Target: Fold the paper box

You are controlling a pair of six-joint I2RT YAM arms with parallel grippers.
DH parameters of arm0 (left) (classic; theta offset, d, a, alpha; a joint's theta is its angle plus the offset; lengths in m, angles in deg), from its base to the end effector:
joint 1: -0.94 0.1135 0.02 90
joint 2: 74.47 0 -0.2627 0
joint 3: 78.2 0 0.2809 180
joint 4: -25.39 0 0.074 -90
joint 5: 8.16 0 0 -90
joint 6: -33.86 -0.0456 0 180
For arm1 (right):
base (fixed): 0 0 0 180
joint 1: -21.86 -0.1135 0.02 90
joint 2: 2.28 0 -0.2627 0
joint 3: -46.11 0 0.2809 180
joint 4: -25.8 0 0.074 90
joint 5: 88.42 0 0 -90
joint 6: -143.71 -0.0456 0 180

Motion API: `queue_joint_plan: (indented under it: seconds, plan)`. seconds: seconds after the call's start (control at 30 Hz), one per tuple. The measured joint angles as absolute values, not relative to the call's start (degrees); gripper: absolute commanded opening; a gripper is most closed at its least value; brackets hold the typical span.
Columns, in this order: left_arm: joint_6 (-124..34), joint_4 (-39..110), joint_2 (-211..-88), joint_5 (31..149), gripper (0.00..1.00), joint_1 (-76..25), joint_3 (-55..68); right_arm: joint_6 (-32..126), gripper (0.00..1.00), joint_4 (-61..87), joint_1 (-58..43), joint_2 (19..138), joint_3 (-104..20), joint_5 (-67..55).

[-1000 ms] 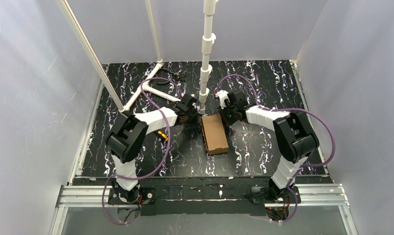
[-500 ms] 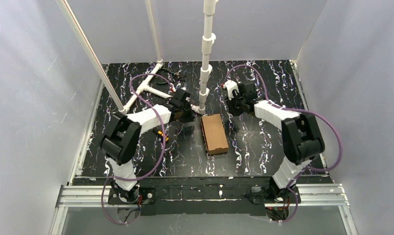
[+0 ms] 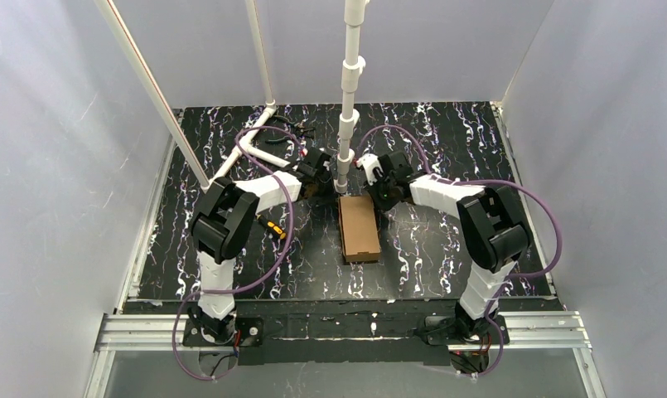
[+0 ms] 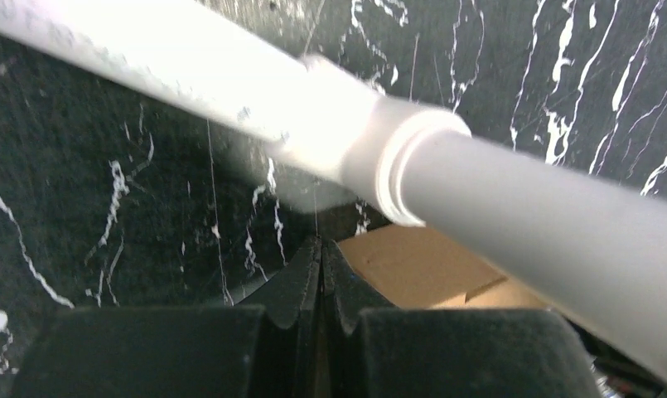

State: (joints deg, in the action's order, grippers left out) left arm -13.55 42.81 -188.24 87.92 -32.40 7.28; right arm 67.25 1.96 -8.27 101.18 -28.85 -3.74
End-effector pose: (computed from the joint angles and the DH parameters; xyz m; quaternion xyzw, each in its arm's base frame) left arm 0.3788 -0.2550 0.1354 -0.0547 0.9235 -0.2703 0.2665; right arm 0.3447 0.2049 0.1404 -0.3656 0.8721 0.0900 0.3127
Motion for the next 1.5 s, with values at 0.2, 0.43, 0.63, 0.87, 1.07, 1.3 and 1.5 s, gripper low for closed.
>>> queue_joint_plan:
  seconds: [0.2, 0.43, 0.63, 0.87, 1.07, 1.3, 1.5]
  plan:
    - [-15.8, 46.0, -178.6, 82.4, 0.16, -34.6, -0.2, 72.6, 0.48, -0.4, 0.8, 95.7, -25.4, -8.3]
    - [-16.1, 43.4, -157.1, 85.8, 0.34, -34.4, -13.4, 83.1, 0.57, -6.2, 7.9, 81.2, -20.7, -18.7]
    - [-8.3, 36.4, -150.9, 92.4, 0.20, -35.4, -24.8, 83.6, 0.49, -5.2, 7.2, 76.5, -14.8, -25.0]
    - [-5.0, 36.6, -156.4, 92.4, 0.03, -39.3, -26.8, 80.5, 0.24, -3.0, 3.5, 80.8, -12.2, -23.8]
    - [-5.7, 37.5, -169.4, 92.4, 0.03, -39.9, -15.4, 78.6, 0.17, -1.2, -3.0, 86.0, -12.7, -19.5]
    - [-9.1, 45.8, -177.3, 88.9, 0.07, -42.5, -3.5, 78.3, 0.20, -1.6, -7.1, 88.5, -14.8, -12.7]
    - [-10.1, 51.2, -173.4, 83.3, 0.10, -43.0, -4.7, 78.3, 0.22, -1.0, -5.2, 88.4, -14.9, -8.7]
